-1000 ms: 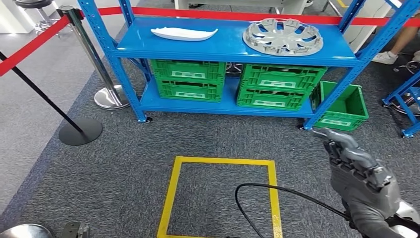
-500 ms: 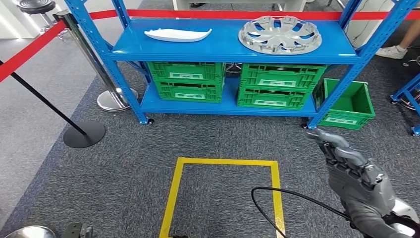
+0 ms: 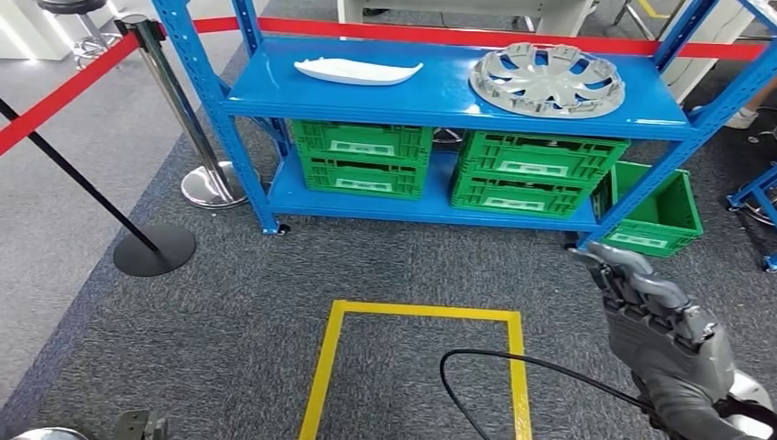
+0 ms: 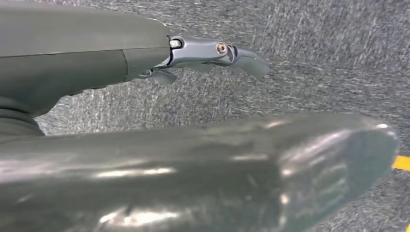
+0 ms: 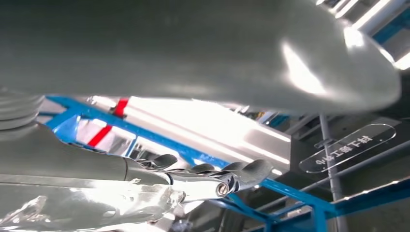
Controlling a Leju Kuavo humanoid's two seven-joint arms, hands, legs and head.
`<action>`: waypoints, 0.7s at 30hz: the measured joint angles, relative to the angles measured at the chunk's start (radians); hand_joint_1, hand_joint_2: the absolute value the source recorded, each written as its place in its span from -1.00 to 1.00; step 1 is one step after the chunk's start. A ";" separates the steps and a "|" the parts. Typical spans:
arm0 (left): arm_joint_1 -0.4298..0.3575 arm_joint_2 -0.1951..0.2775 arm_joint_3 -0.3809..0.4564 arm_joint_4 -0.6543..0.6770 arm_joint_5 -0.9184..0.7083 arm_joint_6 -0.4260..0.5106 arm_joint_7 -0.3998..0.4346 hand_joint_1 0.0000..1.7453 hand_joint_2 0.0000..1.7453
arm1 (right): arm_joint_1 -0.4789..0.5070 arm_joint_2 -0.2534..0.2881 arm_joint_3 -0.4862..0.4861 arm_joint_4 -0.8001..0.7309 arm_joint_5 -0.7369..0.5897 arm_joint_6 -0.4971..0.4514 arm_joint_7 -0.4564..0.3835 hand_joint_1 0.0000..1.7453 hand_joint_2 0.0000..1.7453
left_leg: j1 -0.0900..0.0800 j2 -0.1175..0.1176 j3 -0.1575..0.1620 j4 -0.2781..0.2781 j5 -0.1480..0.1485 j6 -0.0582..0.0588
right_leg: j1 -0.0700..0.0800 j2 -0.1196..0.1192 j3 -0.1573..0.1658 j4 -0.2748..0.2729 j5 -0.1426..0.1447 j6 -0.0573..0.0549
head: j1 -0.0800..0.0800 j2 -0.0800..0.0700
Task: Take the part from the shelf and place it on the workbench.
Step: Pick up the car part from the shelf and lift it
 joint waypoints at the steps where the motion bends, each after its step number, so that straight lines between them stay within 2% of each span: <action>1: 0.000 0.000 0.001 0.000 -0.003 0.000 0.000 -1.00 -1.00 | 0.002 0.001 -0.002 0.000 -0.012 0.009 0.004 -1.00 -1.00 | -0.002 0.002 0.013 0.000 -0.009 0.000 | 0.003 -0.001 0.000 -0.032 0.032 -0.006 | 0.001 0.000; 2: 0.000 0.000 0.002 0.000 -0.006 -0.001 0.000 -1.00 -1.00 | 0.002 0.002 -0.005 0.001 -0.023 0.016 0.008 -1.00 -1.00 | -0.003 0.006 0.027 0.000 -0.020 -0.001 | 0.007 -0.006 0.016 -0.094 0.079 -0.014 | 0.001 0.000; 3: 0.001 0.000 0.003 0.000 -0.008 -0.001 -0.001 -1.00 -1.00 | 0.003 0.004 -0.008 0.001 -0.031 0.020 0.013 -1.00 -1.00 | -0.004 0.009 0.041 0.000 -0.031 -0.003 | 0.013 -0.020 0.037 -0.164 0.130 -0.023 | 0.002 0.000; 4: 0.001 -0.001 0.004 0.000 -0.009 -0.001 -0.001 -1.00 -1.00 | 0.002 0.007 -0.010 0.001 -0.037 0.023 0.018 -1.00 -1.00 | -0.006 0.013 0.052 -0.001 -0.041 -0.006 | 0.019 -0.034 0.053 -0.221 0.161 -0.031 | 0.004 0.000; 5: 0.001 -0.001 0.006 0.000 -0.010 -0.001 -0.001 -1.00 -1.00 | 0.002 0.010 -0.012 0.002 -0.042 0.024 0.024 -1.00 -1.00 | -0.008 0.018 0.058 -0.004 -0.049 -0.011 | 0.024 -0.043 0.064 -0.257 0.179 -0.037 | 0.005 0.000; 6: 0.001 -0.001 0.006 0.001 -0.011 -0.001 -0.001 -1.00 -1.00 | 0.001 0.012 -0.013 0.002 -0.045 0.024 0.032 -1.00 -1.00 | -0.009 0.023 0.063 -0.005 -0.053 -0.017 | 0.026 -0.047 0.067 -0.272 0.184 -0.041 | 0.006 0.000; 9: 0.000 0.001 0.008 0.001 -0.014 -0.001 -0.001 -1.00 -1.00 | 0.001 0.020 -0.014 0.003 -0.044 0.019 0.050 -1.00 -1.00 | -0.010 0.028 0.070 0.011 -0.055 -0.032 | 0.020 -0.025 0.086 -0.284 0.181 -0.052 | 0.004 0.000; 10: -0.003 0.001 0.008 0.001 -0.015 -0.001 -0.002 -1.00 -1.00 | 0.001 0.022 -0.014 0.003 -0.042 0.016 0.053 -1.00 -1.00 | -0.010 0.024 0.055 0.042 -0.061 -0.036 | 0.018 -0.021 0.096 -0.288 0.179 -0.056 | 0.003 0.000; 11: -0.004 0.002 0.008 0.001 -0.017 -0.001 -0.002 -1.00 -1.00 | 0.001 0.024 -0.014 0.003 -0.039 0.013 0.055 -1.00 -1.00 | -0.009 0.019 0.027 0.092 -0.074 -0.040 | 0.015 -0.018 0.105 -0.293 0.175 -0.059 | 0.002 0.000; 13: -0.004 0.002 0.009 0.001 -0.019 -0.001 -0.002 -1.00 -1.00 | 0.001 0.026 -0.014 0.005 -0.036 0.010 0.058 -1.00 -1.00 | -0.006 0.014 -0.055 0.211 -0.125 -0.048 | 0.015 -0.011 0.117 -0.296 0.164 -0.062 | 0.000 0.000; 14: -0.002 0.002 0.010 0.001 -0.019 -0.001 -0.002 -1.00 -1.00 | 0.002 0.027 -0.014 0.007 -0.036 0.010 0.058 -1.00 -1.00 | -0.005 0.014 -0.091 0.251 -0.147 -0.051 | 0.014 -0.007 0.125 -0.296 0.156 -0.061 | 0.000 0.000; 15: 0.000 0.003 0.011 0.001 -0.019 -0.001 -0.002 -1.00 -1.00 | 0.003 0.028 -0.014 0.008 -0.034 0.010 0.058 -1.00 -1.00 | -0.005 0.014 -0.115 0.263 -0.150 -0.054 | 0.013 -0.003 0.134 -0.296 0.148 -0.060 | 0.000 0.000; 16: 0.001 0.003 0.012 0.001 -0.020 -0.001 -0.002 -1.00 -1.00 | 0.004 0.029 -0.014 0.009 -0.033 0.010 0.058 -1.00 -1.00 | -0.003 0.013 -0.122 0.243 -0.128 -0.056 | 0.012 0.000 0.146 -0.296 0.139 -0.058 | 0.000 0.000; 17: 0.002 0.004 0.013 0.001 -0.020 -0.001 -0.002 -1.00 -1.00 | 0.004 0.029 -0.014 0.010 -0.031 0.010 0.057 -1.00 -1.00 | -0.002 0.013 -0.115 0.195 -0.083 -0.058 | 0.010 0.002 0.159 -0.296 0.130 -0.055 | 0.000 0.000; 18: 0.002 0.005 0.013 0.001 -0.021 -0.001 -0.002 -1.00 -1.00 | 0.005 0.029 -0.014 0.011 -0.029 0.009 0.057 -1.00 -1.00 | 0.002 0.013 -0.100 0.131 -0.023 -0.063 | 0.008 0.003 0.170 -0.296 0.121 -0.050 | 0.000 0.000; 19: 0.002 0.004 0.014 0.002 -0.021 -0.001 -0.002 -1.00 -1.00 | 0.005 0.029 -0.014 0.012 -0.029 0.009 0.057 -1.00 -1.00 | 0.004 0.014 -0.086 0.071 0.017 -0.063 | 0.007 0.004 0.180 -0.294 0.111 -0.045 | -0.001 0.000; 20: 0.002 0.003 0.014 0.003 -0.021 -0.001 -0.002 -1.00 -1.00 | 0.005 0.029 -0.014 0.013 -0.028 0.009 0.056 -1.00 -1.00 | 0.006 0.014 -0.075 0.029 0.044 -0.059 | 0.007 0.006 0.186 -0.293 0.102 -0.039 | -0.001 0.000; 21: 0.002 0.002 0.014 0.003 -0.021 -0.001 -0.002 -1.00 -1.00 | 0.005 0.029 -0.014 0.014 -0.027 0.009 0.056 -1.00 -1.00 | 0.006 0.014 -0.071 0.006 0.054 -0.053 | 0.007 0.008 0.192 -0.292 0.097 -0.031 | -0.003 0.000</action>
